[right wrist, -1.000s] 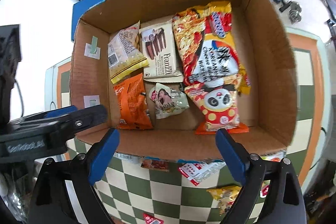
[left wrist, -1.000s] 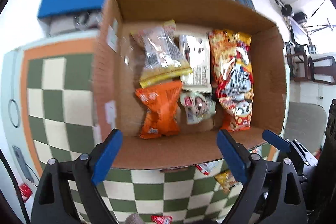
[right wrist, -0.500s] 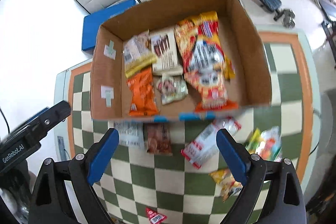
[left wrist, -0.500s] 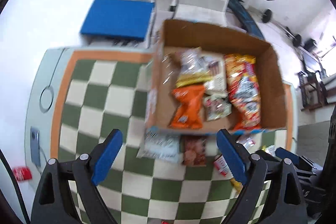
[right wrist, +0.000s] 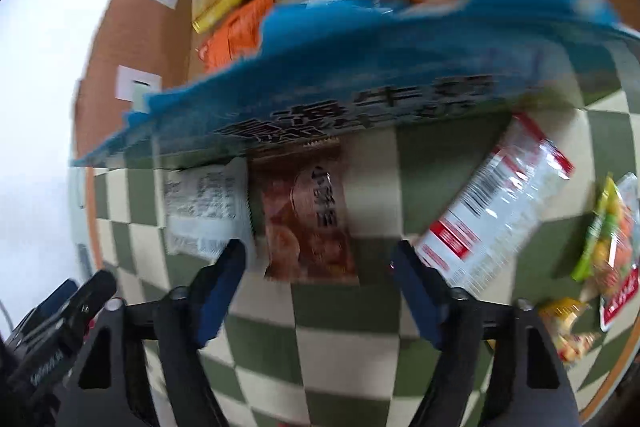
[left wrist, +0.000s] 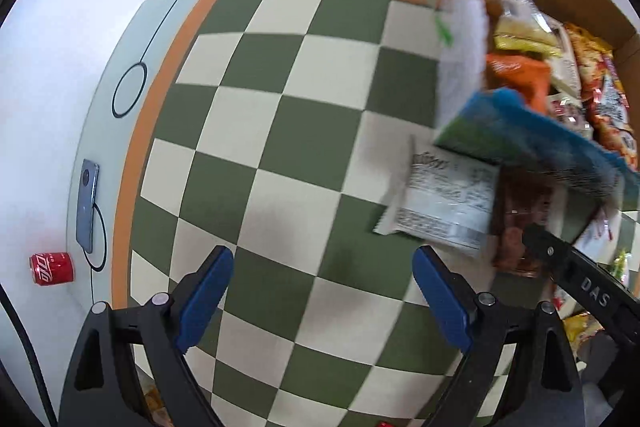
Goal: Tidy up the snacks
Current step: 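Grasp the white itz packet with the left tool while the right tool grasps the brown cookie packet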
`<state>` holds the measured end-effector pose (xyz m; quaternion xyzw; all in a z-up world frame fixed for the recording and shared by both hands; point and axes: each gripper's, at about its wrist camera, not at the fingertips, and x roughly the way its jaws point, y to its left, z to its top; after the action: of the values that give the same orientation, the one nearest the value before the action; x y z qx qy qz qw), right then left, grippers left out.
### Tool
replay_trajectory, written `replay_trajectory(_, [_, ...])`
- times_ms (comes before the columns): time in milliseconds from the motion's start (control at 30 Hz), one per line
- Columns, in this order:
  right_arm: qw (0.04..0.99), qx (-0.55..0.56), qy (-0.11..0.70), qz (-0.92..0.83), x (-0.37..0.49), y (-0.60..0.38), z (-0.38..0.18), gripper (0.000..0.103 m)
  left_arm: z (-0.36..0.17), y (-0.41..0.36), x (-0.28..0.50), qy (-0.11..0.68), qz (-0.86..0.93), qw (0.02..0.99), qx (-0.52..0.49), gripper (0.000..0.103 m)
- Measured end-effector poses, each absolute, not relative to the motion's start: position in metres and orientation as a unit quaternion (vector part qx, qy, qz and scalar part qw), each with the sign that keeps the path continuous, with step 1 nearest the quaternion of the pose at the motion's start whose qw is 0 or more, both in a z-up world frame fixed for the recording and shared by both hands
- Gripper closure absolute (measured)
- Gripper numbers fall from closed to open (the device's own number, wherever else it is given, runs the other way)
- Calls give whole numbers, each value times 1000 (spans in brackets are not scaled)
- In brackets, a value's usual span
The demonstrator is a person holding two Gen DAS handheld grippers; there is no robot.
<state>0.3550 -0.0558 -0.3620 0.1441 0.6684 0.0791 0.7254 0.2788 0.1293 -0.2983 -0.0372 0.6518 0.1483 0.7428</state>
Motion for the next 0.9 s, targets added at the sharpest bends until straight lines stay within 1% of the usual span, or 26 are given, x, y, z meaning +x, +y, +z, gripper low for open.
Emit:
replay_trajectory(100, [737,121,661,69,358,-39,-376,28,-307,138,280,656,151,738,-44,11])
replay_trajectory(133, [739,110,662,66,359,-34,-379,26,-308,140,280,656,150,738,-47,11])
replay_trajectory(200, [753,83,649,68,357,-21,-379,28,-310,140,283,657,143,739,-49,11])
replay_trajectory(267, [757,38,649,64,353,-8,-381,34,-313,137,287,661,130,737,-52,11])
replay_trajectory(300, [760,20,647,60,351,-5,-381,42,-315,135,290,665,122,735,-56,11])
replay_trajectory(367, [763,1,643,63,344,-6,-381,42,-318,127,297,670,102,733,-60,11])
replay_trajectory(467, [756,7,653,54,334,-22,-383,43,-326,111,308,678,77,729,-54,11])
replay_trajectory(633, [730,70,678,44,323,-63,-387,42,-346,84,326,698,33,713,-50,11])
replay_trajectory(667, [723,90,684,39,322,-70,-389,41,-351,80,330,701,30,711,-44,11])
replay_trajectory(733, [715,107,690,41,322,-76,-391,36,-362,73,336,711,29,702,-28,11])
replay_trajectory(767, [712,112,692,40,322,-77,-392,35,-367,71,339,715,28,698,-26,11])
replay_trajectory(900, [711,118,692,36,327,-87,-392,34,-378,63,345,717,20,697,-11,11])
